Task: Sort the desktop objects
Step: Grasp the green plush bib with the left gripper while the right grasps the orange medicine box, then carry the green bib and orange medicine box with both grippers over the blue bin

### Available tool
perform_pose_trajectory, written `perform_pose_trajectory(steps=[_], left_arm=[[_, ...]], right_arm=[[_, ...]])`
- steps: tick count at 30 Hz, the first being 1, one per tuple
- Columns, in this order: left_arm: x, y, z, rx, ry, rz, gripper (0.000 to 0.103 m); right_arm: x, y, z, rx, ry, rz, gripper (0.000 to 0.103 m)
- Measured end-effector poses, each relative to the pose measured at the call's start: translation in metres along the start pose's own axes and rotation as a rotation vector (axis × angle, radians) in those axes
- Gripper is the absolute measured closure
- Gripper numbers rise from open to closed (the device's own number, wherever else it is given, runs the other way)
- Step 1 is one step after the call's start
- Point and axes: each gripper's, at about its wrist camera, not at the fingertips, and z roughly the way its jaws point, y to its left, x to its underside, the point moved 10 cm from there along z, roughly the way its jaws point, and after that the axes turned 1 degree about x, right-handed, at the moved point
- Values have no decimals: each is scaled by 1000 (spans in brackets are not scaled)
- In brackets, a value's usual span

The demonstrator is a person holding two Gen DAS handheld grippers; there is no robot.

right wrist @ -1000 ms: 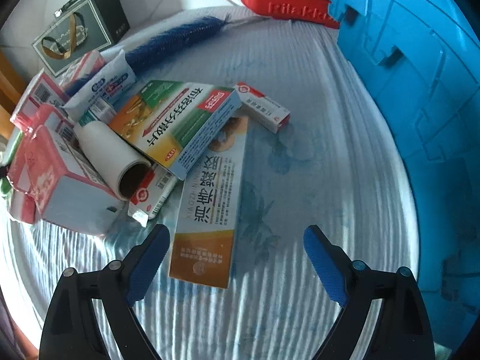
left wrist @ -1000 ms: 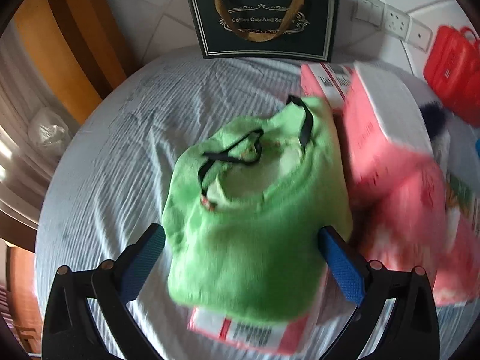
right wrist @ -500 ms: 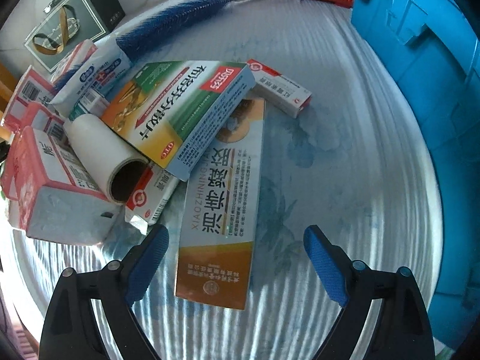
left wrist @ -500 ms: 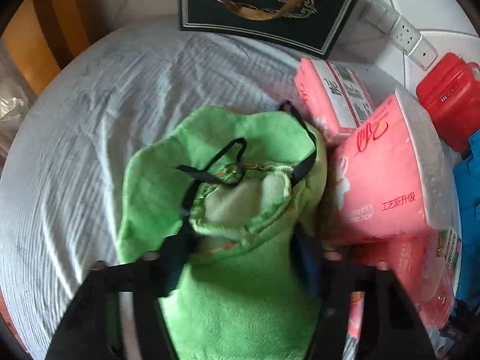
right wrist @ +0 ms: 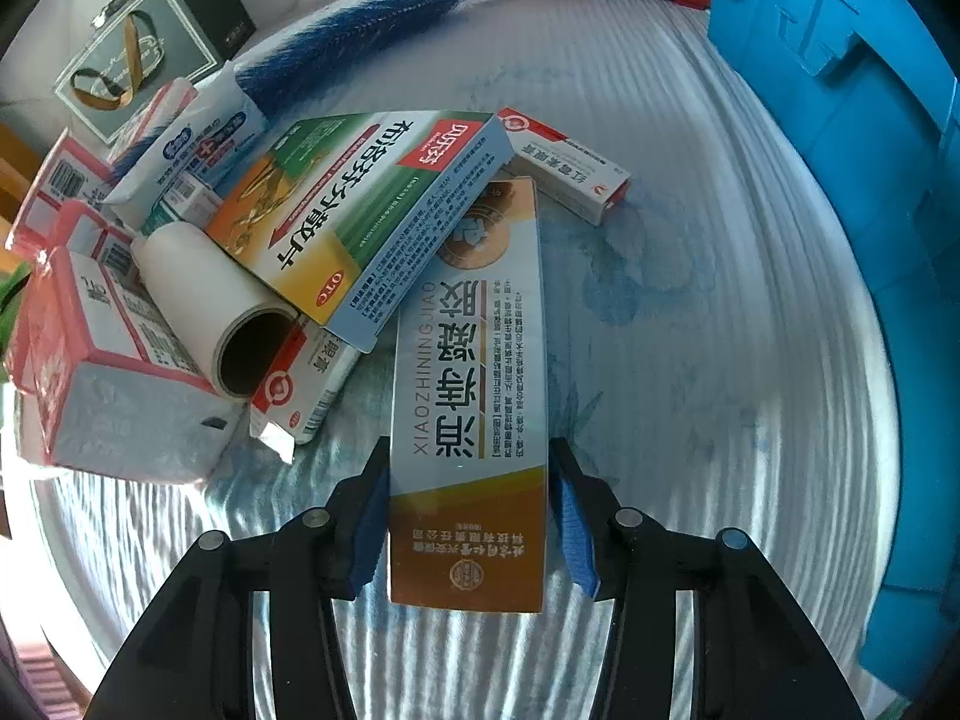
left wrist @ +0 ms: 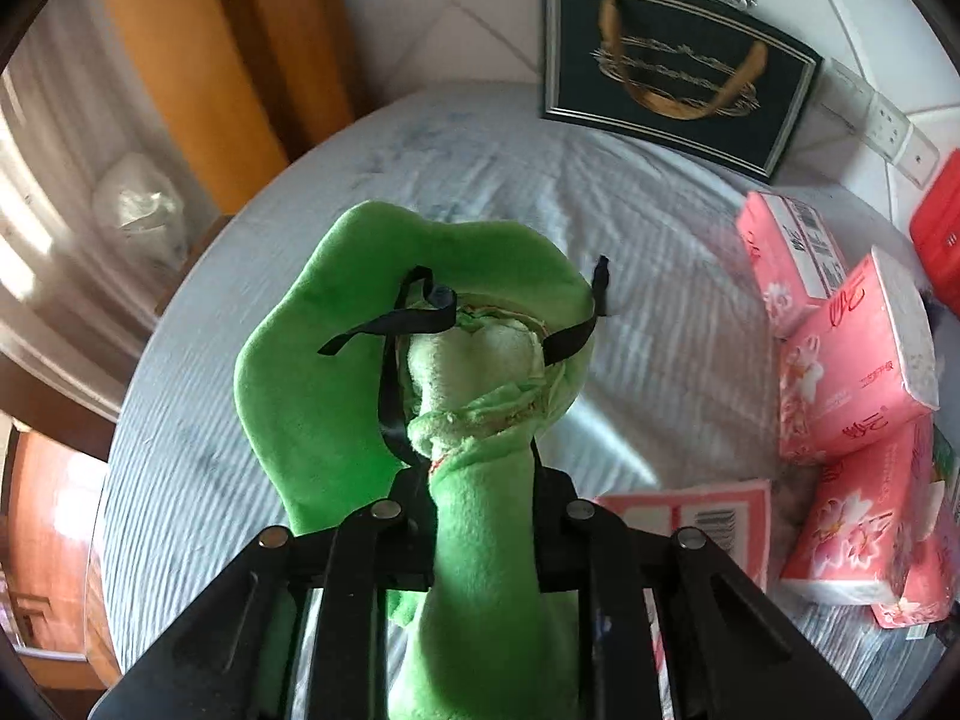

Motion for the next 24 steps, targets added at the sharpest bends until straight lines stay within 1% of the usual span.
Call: perform_pose_trajectory(steps=[2, 4, 6, 10, 11, 14, 16, 17, 24], left_arm=[[5, 10, -11, -5, -16, -13, 84], [6, 10, -23, -15, -45, -10, 84], [12, 10, -44, -16, -85, -5, 84], [24, 5, -91, 11, -163, -7, 84], [25, 2, -103, 15, -188, -6, 84], [33, -10, -136, 43, -249, -3, 84], [43, -19, -156, 62, -280, 2, 84], [49, -25, -166, 71, -293, 5, 84], [87, -61, -220, 116, -363, 29, 84]], right_arm=[[1, 1, -5, 17, -7, -22, 55], [1, 1, -12, 12, -19, -26, 56], [2, 2, -22, -4, -32, -37, 56], [6, 5, -50, -27, -79, -56, 58], [1, 6, -57, -28, -93, -64, 58], [8, 8, -83, -41, -141, -83, 58], [18, 15, -99, -55, -186, -96, 58], [26, 5, -109, -57, -205, -105, 58], [32, 16, -187, -96, -386, -149, 58]])
